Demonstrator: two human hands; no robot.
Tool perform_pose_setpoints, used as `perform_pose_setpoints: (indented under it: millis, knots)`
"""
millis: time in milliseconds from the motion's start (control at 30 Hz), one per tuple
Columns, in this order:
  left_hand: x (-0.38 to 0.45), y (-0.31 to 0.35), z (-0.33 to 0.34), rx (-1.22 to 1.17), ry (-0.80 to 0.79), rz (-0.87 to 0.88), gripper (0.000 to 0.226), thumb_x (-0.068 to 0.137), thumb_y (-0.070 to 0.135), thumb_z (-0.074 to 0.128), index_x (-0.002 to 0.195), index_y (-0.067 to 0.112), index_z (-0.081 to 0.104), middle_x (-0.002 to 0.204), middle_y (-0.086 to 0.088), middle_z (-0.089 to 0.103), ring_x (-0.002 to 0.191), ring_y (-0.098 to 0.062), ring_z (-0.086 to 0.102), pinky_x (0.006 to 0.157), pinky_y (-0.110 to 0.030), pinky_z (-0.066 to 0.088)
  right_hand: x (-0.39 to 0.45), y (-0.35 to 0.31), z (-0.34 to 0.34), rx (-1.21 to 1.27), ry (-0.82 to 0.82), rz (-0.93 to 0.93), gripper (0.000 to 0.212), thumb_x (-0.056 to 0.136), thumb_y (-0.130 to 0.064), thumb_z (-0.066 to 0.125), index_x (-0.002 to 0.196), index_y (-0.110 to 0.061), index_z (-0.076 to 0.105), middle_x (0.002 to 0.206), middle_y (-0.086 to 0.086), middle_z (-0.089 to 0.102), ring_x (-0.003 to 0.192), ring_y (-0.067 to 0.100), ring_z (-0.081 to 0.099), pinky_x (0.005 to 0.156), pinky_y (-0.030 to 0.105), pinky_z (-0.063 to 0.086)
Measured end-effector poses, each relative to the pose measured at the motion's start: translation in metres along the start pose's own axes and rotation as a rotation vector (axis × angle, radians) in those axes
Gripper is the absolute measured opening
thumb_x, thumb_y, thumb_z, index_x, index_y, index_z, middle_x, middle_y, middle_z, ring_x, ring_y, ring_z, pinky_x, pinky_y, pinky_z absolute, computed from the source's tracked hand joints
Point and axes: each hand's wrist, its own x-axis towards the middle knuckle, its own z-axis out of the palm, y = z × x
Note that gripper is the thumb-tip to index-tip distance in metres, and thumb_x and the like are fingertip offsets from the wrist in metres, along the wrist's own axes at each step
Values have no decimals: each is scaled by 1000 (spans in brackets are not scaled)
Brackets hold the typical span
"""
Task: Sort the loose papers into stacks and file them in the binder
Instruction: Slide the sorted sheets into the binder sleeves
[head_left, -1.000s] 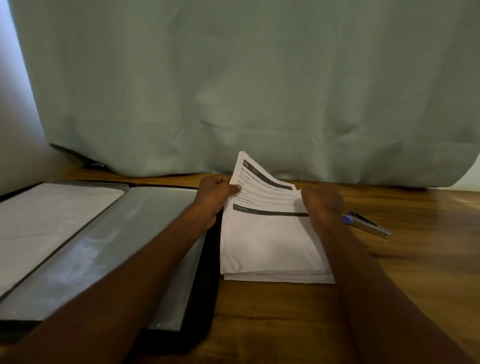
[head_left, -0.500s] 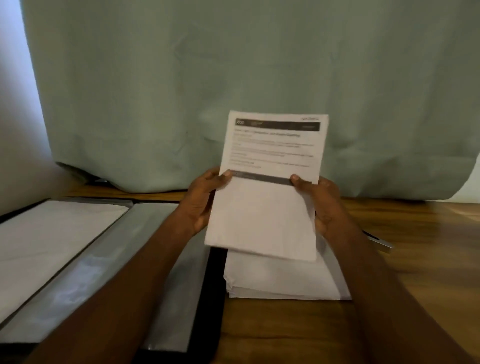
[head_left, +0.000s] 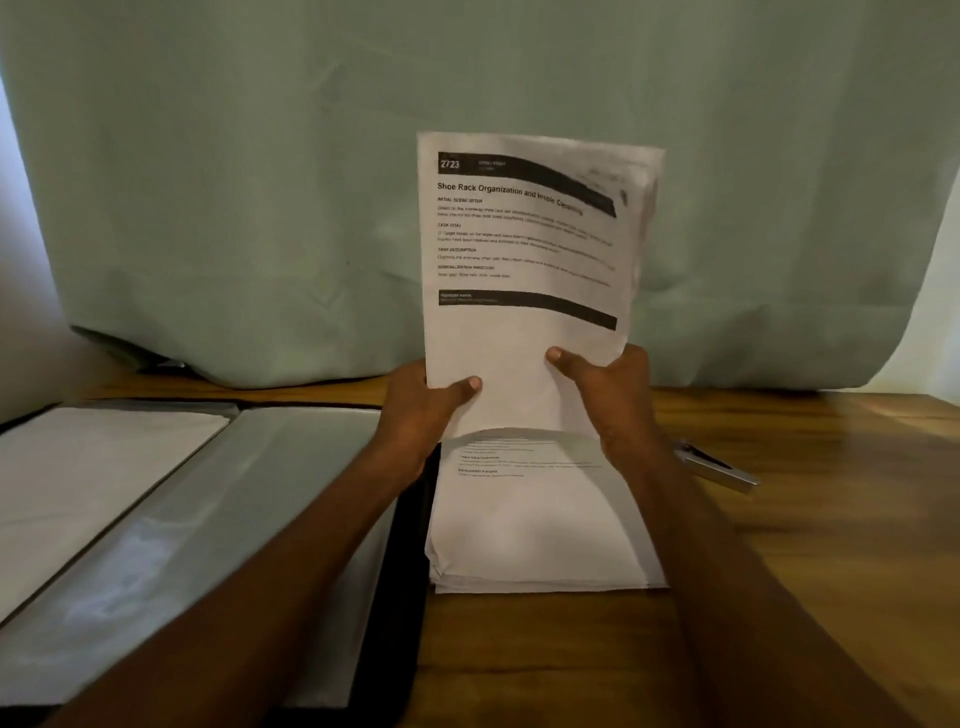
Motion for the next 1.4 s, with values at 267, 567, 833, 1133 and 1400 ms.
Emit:
perform_pose_setpoints:
  millis: [267,567,833,1133,1400]
  knots:
    - [-20,-24,13,768,-145,237,44,94,5,65,137,12,57,126,-5,65,103,-7,53,81,-15,36,1,20,-2,-225,121,43,40,85,-15,82,121,-2,69,116,14,72,103,29,69,91,36,55]
    - [-5,-32,-1,869,-118,121,17,87,15,77,103,16,72,100,1,72,89,-17,65,68,-23,42,0,24,-5,-236,186,73,43,87,-18,80,125,-2,67,121,15,70,110,33,68,90,35,53]
    - [8,-8,-12,298,-133,-13,28,91,29,77,117,18,73,107,7,74,95,-6,70,78,-17,54,10,8,-13,14,39,235,42,82,-10,84,117,-11,62,101,-3,66,92,18,62,93,33,47]
    - [3,-1,-24,48,-103,-224,32,92,3,71,124,7,68,113,-7,73,94,-20,71,69,-32,64,15,8,-10,174,-94,281,37,88,-16,79,124,-13,70,112,5,77,105,30,73,95,48,57]
    - [1,37,-83,402,-435,-265,34,86,17,80,119,21,73,107,-6,78,95,-27,76,84,-38,62,0,21,-6,288,-283,369,39,92,-7,70,130,-14,65,121,9,74,113,33,69,96,50,56]
